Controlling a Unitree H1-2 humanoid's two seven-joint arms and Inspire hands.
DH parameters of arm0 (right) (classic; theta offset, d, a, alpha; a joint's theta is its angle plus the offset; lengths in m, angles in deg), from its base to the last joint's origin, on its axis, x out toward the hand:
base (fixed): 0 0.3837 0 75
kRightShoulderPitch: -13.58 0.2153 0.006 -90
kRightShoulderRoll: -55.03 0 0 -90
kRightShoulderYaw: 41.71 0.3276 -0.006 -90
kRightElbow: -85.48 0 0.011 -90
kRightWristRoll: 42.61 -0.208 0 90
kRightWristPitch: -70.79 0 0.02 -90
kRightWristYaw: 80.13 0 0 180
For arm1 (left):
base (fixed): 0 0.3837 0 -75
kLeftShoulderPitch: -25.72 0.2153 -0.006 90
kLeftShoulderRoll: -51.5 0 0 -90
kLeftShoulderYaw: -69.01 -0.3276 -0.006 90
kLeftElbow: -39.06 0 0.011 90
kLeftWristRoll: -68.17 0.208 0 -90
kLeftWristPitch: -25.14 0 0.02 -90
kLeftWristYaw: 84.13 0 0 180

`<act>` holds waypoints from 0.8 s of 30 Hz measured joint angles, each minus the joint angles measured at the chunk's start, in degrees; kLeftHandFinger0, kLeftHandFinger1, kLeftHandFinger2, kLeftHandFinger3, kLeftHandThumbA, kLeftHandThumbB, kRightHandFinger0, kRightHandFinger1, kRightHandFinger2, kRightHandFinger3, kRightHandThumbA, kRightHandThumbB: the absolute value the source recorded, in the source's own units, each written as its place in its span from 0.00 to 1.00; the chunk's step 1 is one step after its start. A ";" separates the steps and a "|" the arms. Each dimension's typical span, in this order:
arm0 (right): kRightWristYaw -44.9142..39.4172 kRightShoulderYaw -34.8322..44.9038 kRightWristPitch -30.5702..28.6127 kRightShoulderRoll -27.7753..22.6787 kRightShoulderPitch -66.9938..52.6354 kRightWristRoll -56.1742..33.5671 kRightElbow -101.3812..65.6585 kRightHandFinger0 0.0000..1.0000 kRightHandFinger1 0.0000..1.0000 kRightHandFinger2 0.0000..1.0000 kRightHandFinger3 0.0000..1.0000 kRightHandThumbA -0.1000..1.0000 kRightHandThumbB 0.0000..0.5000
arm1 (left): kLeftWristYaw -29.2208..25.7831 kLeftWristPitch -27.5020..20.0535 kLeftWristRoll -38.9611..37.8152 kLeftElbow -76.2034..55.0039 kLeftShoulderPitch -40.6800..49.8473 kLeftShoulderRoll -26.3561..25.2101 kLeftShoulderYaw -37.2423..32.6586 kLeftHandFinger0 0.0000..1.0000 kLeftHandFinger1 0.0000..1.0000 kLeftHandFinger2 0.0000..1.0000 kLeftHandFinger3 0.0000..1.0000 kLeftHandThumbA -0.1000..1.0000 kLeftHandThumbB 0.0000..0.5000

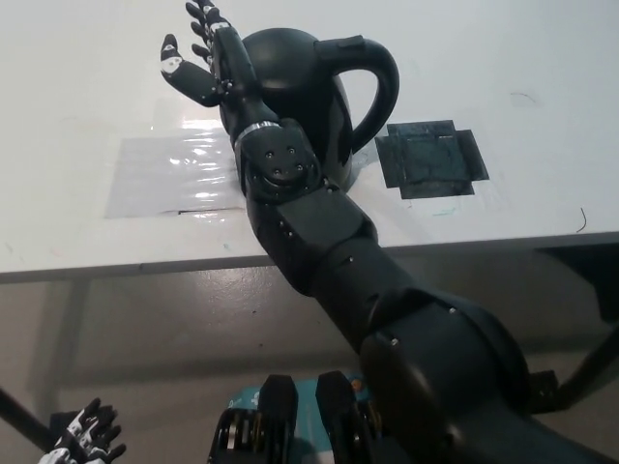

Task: The robot uses its right hand to push down on the lid of a kettle kept in the middle of the desk to close it

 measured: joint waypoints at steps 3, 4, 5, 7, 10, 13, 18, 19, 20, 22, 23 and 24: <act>-1.37 -0.09 -1.29 -0.08 -0.90 -0.11 -1.39 1.00 1.00 1.00 1.00 0.36 0.06 | 0.00 -0.06 -0.30 0.00 0.72 0.01 0.75 1.00 1.00 1.00 1.00 0.30 0.51; -1.99 -0.37 -1.55 -0.10 -1.67 -0.12 -3.75 1.00 1.00 1.00 1.00 0.39 0.09 | 0.00 -0.11 -0.32 0.00 0.94 0.00 0.89 1.00 1.00 1.00 1.00 0.30 0.53; -2.43 -0.85 -1.68 -0.21 -2.84 -0.03 -6.19 1.00 1.00 1.00 1.00 0.44 0.10 | 0.00 -0.12 -0.35 0.00 1.02 0.01 1.00 1.00 1.00 1.00 1.00 0.30 0.51; -2.81 -1.74 -1.62 -0.40 -5.16 0.06 -11.17 1.00 1.00 1.00 1.00 0.46 0.16 | 0.00 -0.08 -0.37 0.13 1.30 0.04 1.10 1.00 1.00 1.00 1.00 0.30 0.50; -3.24 -2.49 -0.91 -0.54 -8.94 0.06 -17.76 1.00 1.00 1.00 1.00 0.49 0.21 | -0.01 -0.03 -0.36 0.24 1.23 0.13 1.11 1.00 1.00 1.00 1.00 0.30 0.49; -3.66 -3.37 0.19 -0.66 -13.42 0.05 -24.86 1.00 1.00 1.00 1.00 0.45 0.18 | -0.01 0.01 -0.37 0.28 0.96 0.13 1.14 1.00 1.00 1.00 1.00 0.29 0.52; -3.96 -4.74 2.68 -0.90 -20.45 0.02 -34.96 0.99 1.00 1.00 1.00 0.47 0.11 | -0.01 0.06 -0.36 0.37 0.89 0.13 1.17 1.00 1.00 1.00 1.00 0.27 0.47; -4.02 -5.05 3.28 -1.09 -22.17 0.02 -37.34 0.98 1.00 1.00 1.00 0.48 0.11 | -0.01 0.08 -0.35 0.43 0.89 0.13 1.18 1.00 1.00 1.00 1.00 0.25 0.44; -4.12 -5.31 3.84 -1.28 -23.62 0.03 -39.31 0.97 1.00 1.00 1.00 0.48 0.09 | -0.01 0.08 -0.35 0.48 0.89 0.14 1.18 1.00 1.00 1.00 1.00 0.23 0.45; -4.45 -5.87 4.69 -1.85 -26.73 0.03 -43.16 0.96 1.00 1.00 1.00 0.48 0.10 | -0.01 0.10 -0.35 0.60 0.89 0.13 1.20 1.00 1.00 1.00 1.00 0.23 0.46; -4.67 -6.16 5.17 -2.26 -28.21 0.03 -45.30 0.97 1.00 1.00 1.00 0.45 0.10 | -0.01 0.11 -0.35 0.66 0.89 0.13 1.21 1.00 1.00 1.00 1.00 0.24 0.48; -4.82 -6.44 5.55 -2.67 -29.68 0.03 -47.25 0.98 1.00 1.00 1.00 0.44 0.10 | -0.01 0.12 -0.35 0.67 0.89 0.13 1.21 1.00 1.00 1.00 1.00 0.24 0.49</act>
